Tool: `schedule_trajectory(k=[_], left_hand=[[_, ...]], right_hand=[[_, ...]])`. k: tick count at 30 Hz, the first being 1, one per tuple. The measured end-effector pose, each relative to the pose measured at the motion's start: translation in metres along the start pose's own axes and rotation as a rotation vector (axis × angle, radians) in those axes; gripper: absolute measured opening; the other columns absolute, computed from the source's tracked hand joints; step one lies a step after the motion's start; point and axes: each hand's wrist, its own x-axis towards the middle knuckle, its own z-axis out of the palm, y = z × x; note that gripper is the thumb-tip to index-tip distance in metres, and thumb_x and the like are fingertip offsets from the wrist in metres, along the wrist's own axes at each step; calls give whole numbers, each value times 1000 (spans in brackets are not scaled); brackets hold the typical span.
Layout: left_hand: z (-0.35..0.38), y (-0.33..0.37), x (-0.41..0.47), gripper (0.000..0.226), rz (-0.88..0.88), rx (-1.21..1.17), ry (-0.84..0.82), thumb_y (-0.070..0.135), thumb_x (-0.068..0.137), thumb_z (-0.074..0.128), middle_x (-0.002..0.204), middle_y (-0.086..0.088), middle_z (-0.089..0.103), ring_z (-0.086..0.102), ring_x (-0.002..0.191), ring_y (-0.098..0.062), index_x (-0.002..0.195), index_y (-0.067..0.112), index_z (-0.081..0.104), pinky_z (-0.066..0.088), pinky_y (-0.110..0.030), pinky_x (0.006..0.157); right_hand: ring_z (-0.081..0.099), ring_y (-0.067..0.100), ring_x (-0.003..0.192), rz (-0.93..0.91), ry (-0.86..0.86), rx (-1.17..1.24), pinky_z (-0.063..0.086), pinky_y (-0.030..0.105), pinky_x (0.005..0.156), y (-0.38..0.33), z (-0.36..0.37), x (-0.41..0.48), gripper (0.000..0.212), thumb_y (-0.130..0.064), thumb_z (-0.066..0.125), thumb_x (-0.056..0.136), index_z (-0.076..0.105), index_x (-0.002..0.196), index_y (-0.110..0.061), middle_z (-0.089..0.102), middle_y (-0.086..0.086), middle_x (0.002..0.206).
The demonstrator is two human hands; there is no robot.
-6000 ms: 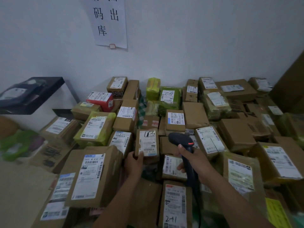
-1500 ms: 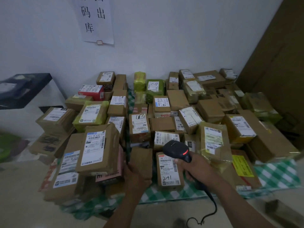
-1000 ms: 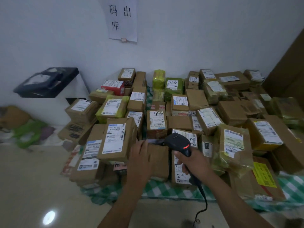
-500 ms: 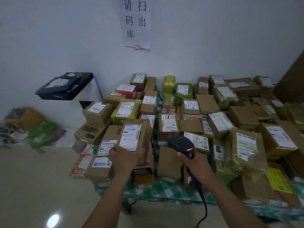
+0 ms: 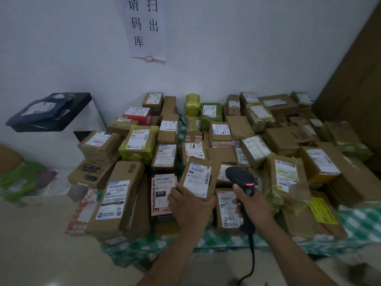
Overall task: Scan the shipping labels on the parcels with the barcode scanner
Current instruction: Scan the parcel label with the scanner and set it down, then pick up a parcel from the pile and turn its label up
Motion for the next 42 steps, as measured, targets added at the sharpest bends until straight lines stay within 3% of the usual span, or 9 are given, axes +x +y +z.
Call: schedule_trajectory(k=[6, 11, 18, 23, 29, 32, 35, 39, 42], left_hand=[[13, 0, 3, 117, 1, 87, -110, 82, 77, 50, 148, -17, 27, 31, 134, -32, 153, 4, 8, 31, -43, 110], [25, -27, 10, 92, -47, -67, -305, 86, 75, 41, 134, -6, 56, 53, 122, -28, 139, 20, 45, 48, -46, 99], [21, -44, 13, 50, -61, -212, -263, 63, 90, 53, 116, 3, 61, 59, 104, -15, 119, 23, 57, 53, -32, 86], [21, -42, 15, 24, -39, -318, -229, 41, 94, 60, 111, 7, 59, 57, 95, -7, 109, 24, 55, 45, -16, 73], [17, -54, 17, 34, 2, -300, -53, 39, 92, 61, 114, 3, 55, 52, 104, -12, 118, 19, 55, 46, -27, 89], [25, -53, 21, 33, 125, -298, -101, 42, 92, 61, 112, 6, 55, 52, 104, -10, 118, 22, 56, 43, -23, 87], [26, -55, 29, 33, 213, -246, -77, 49, 95, 51, 117, 6, 56, 52, 107, -13, 114, 24, 60, 47, -32, 94], [19, -80, 49, 61, 10, -61, 120, 53, 91, 54, 140, -10, 48, 45, 125, -28, 138, 14, 49, 39, -43, 104], [15, -99, 57, 111, -236, -20, -3, 74, 75, 63, 147, -19, 36, 37, 133, -36, 151, 6, 21, 34, -46, 107]], right_hand=[[64, 20, 47, 29, -114, -62, 52, 29, 45, -5, 0, 0, 19, -32, 65, 91, 64, 93, -13, 74, 5, 79], [65, 23, 53, 44, -227, 0, 53, 34, 52, -11, 12, 0, 7, -27, 68, 90, 66, 90, -20, 74, 9, 77], [62, 16, 54, 12, -10, -171, 47, 24, 50, -10, 26, 17, 19, -37, 66, 90, 60, 93, -19, 69, 8, 68], [63, 17, 57, -1, -120, -231, 55, 31, 55, -5, 35, 20, 20, -41, 67, 88, 62, 95, -23, 67, 4, 65], [53, 8, 44, 22, -226, -222, 47, 20, 47, -19, 46, 20, 17, -31, 67, 90, 61, 87, -15, 62, 4, 59], [56, 11, 47, 13, -192, -244, 51, 29, 53, -19, 46, 22, 27, -37, 68, 88, 64, 87, -10, 62, 3, 56], [60, 13, 46, -34, -125, -292, 55, 37, 59, -14, 42, 23, 35, -53, 68, 81, 62, 72, -20, 64, 2, 53], [58, 9, 43, -37, -202, -282, 53, 32, 55, -19, 45, 19, 24, -46, 68, 84, 62, 82, -22, 64, 2, 54], [55, 6, 41, -19, -320, -305, 48, 23, 49, -22, 49, 13, 16, -36, 68, 88, 61, 92, -22, 63, 1, 55]])
